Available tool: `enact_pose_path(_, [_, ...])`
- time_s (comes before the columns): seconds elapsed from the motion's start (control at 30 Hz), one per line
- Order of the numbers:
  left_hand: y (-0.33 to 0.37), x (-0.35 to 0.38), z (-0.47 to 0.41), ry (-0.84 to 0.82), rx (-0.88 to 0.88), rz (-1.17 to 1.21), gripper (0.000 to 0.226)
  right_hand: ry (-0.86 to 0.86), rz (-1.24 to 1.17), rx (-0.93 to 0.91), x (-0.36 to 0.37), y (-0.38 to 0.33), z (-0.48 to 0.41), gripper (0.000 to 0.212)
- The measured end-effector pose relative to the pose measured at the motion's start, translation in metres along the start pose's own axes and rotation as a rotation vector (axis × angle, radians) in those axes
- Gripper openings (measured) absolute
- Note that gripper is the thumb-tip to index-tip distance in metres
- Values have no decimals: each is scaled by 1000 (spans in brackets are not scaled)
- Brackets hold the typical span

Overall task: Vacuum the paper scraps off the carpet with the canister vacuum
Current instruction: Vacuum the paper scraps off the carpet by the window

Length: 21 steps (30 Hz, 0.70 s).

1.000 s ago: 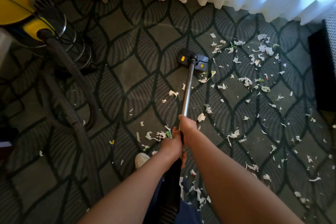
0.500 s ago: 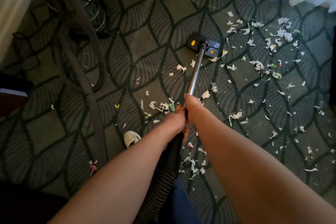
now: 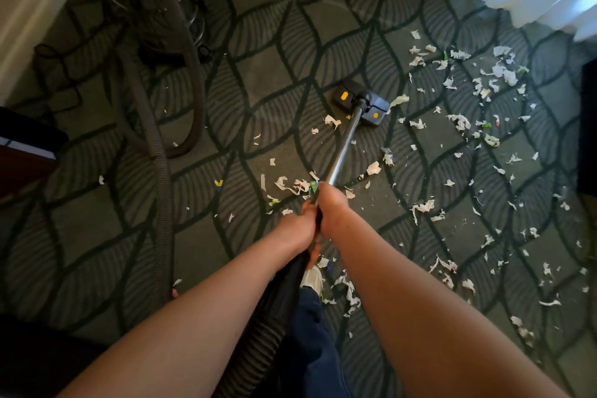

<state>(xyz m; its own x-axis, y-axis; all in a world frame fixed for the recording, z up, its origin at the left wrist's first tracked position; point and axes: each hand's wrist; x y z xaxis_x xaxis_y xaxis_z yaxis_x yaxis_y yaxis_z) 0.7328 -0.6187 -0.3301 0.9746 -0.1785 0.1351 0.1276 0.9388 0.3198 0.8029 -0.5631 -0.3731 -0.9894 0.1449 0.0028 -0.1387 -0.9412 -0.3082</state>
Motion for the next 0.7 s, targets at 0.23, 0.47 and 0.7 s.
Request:
enact_pose_path(0.23, [-34,-51,34,-15,-23,-94,66,4,-45,15,48,43,19,15])
enact_pose_path(0.47, [-65,-101,58,-57,-36,-122,66,0,-104,12,98,81,30,21])
enact_pose_path(0.7, [-94,-149,76,-56,-36,-148,66,6,-159,44,146,110,45,16])
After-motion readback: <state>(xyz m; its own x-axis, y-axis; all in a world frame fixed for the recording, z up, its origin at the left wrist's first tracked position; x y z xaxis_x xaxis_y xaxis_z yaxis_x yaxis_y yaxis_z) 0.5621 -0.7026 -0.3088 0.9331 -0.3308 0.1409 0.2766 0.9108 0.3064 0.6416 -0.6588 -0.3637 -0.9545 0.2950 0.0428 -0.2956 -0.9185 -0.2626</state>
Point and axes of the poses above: each hand's wrist, its own z-axis away from the middle knuckle, its own x-axis out of the palm, y = z × x, and after that the axes turned 11 degrees about -y, right-handed
